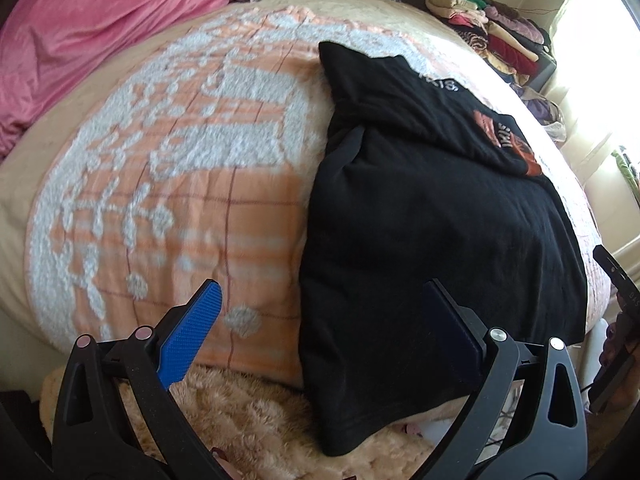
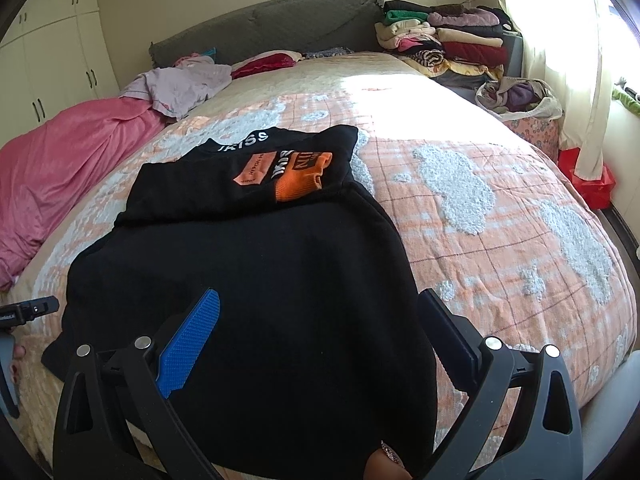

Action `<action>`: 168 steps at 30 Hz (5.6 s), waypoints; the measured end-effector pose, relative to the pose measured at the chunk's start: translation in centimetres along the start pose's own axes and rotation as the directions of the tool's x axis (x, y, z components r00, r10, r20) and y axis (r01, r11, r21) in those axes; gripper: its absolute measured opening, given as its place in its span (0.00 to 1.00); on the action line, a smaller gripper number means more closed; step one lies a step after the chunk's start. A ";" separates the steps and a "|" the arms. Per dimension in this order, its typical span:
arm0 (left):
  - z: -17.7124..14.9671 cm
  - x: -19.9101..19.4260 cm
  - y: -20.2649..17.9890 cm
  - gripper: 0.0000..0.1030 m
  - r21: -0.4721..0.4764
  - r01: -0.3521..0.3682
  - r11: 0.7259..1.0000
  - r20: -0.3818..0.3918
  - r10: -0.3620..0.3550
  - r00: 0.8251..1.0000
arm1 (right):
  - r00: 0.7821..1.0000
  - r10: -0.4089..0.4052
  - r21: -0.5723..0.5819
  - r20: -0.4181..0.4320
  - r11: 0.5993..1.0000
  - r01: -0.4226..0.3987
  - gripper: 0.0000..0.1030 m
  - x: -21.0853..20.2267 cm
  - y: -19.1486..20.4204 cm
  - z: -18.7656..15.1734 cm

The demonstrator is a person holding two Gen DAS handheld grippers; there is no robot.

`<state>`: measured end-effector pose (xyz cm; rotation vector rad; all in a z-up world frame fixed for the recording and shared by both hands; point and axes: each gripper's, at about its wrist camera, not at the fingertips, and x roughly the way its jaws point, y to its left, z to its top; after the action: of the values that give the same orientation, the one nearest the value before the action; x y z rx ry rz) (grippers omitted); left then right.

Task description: Fold small clothes

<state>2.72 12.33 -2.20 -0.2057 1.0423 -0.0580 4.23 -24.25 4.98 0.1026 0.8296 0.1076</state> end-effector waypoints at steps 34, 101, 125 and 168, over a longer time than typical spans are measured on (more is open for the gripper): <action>-3.0 2.4 -1.6 0.44 0.091 0.117 0.989 -0.162 -0.101 0.982 | 0.968 0.028 0.023 -0.249 0.999 -0.023 0.65 -0.7 -5.2 -6.9; 16.4 1.3 -1.5 0.05 -0.139 0.217 0.966 0.277 -0.172 0.945 | 0.975 0.075 0.065 0.209 0.994 -0.090 0.06 3.0 -5.0 15.2; 16.1 2.9 -0.8 0.39 -0.031 0.138 0.990 0.387 -0.116 0.915 | 0.986 -0.058 0.110 0.153 0.993 0.042 0.49 8.5 -4.5 14.4; 19.2 10.8 -5.8 0.40 0.069 0.021 0.997 0.289 -0.040 0.957 | 0.999 -0.028 -0.084 -0.037 0.996 0.025 0.22 19.6 0.3 18.1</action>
<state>24.96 7.84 -0.91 -0.1653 0.7428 -0.0870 30.77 -22.20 2.90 0.0113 0.8631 0.1192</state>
